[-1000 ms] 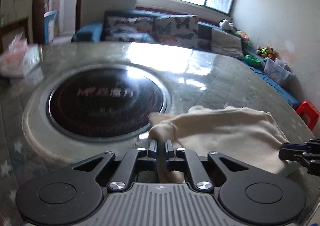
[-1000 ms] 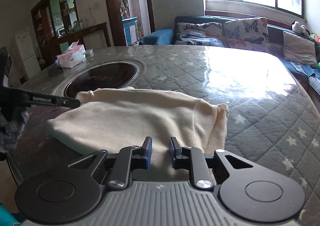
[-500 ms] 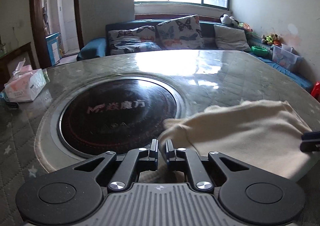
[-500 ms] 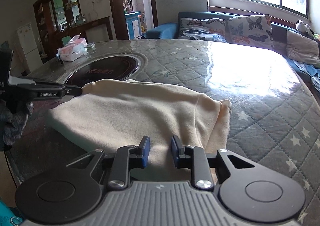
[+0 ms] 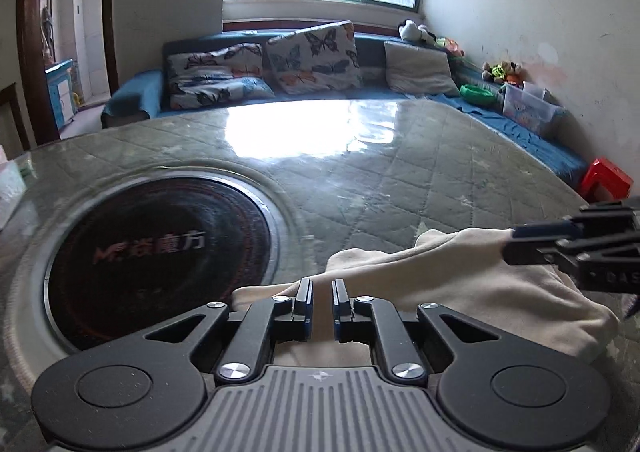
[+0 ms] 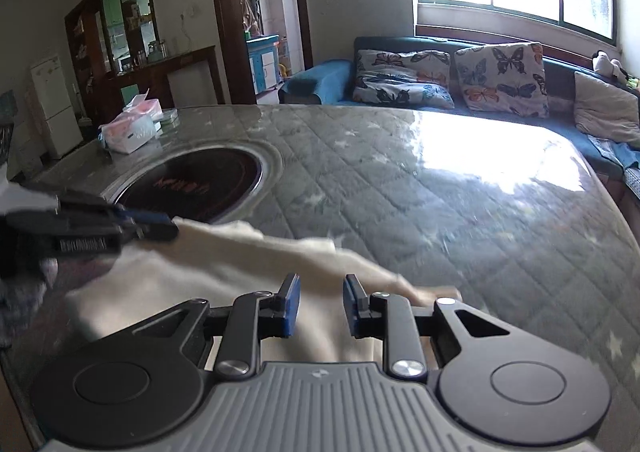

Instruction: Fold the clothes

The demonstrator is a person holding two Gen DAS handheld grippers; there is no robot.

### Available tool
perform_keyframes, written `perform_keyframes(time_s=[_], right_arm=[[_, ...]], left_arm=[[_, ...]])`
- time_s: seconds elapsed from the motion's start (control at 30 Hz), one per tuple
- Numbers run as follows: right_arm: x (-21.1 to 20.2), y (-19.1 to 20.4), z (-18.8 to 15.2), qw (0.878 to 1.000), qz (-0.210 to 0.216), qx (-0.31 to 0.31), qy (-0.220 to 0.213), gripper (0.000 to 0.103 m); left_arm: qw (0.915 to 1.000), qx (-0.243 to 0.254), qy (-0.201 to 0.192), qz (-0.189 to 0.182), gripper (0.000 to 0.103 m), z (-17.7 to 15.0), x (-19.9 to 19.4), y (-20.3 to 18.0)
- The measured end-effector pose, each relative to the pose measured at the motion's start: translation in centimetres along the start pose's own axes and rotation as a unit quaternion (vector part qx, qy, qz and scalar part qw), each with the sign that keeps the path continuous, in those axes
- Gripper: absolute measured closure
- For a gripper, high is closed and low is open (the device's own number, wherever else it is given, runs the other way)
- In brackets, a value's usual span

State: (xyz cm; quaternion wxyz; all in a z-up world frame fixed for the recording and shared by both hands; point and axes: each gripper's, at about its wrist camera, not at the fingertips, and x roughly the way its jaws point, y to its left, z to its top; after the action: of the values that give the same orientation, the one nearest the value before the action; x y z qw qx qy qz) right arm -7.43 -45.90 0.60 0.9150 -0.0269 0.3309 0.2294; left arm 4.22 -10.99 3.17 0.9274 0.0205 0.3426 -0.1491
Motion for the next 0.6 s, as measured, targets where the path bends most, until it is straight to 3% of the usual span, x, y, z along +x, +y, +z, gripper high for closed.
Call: perform_keyframes(time_s=[0.3, 0.4, 0.47, 0.6], right_arm=[[4.8, -0.9, 0.7, 0.999, -0.012, 0.009, 0.032, 0.08], [4.0, -0.8, 0.6, 1.0, -0.012, 0.009, 0.025, 0.08], [2.9, -0.5, 0.6, 1.0, -0.009, 0.008, 0.017, 0.08], [0.4, 1.0, -0.4, 1.0, 0.001, -0.017, 0.011, 0.08]], left_arm=[[0.9997, -0.015, 0.019, -0.005, 0.091, 0.5, 2.5, 0.2], [0.9998, -0.016, 0.014, -0.002, 0.08, 0.3, 1.8, 0.1], [0.9999, -0.015, 0.006, -0.006, 0.068, 0.0, 0.9, -0.2], [0.9996, 0.007, -0.013, -0.026, 0.068, -1.3, -1.5, -1.5]])
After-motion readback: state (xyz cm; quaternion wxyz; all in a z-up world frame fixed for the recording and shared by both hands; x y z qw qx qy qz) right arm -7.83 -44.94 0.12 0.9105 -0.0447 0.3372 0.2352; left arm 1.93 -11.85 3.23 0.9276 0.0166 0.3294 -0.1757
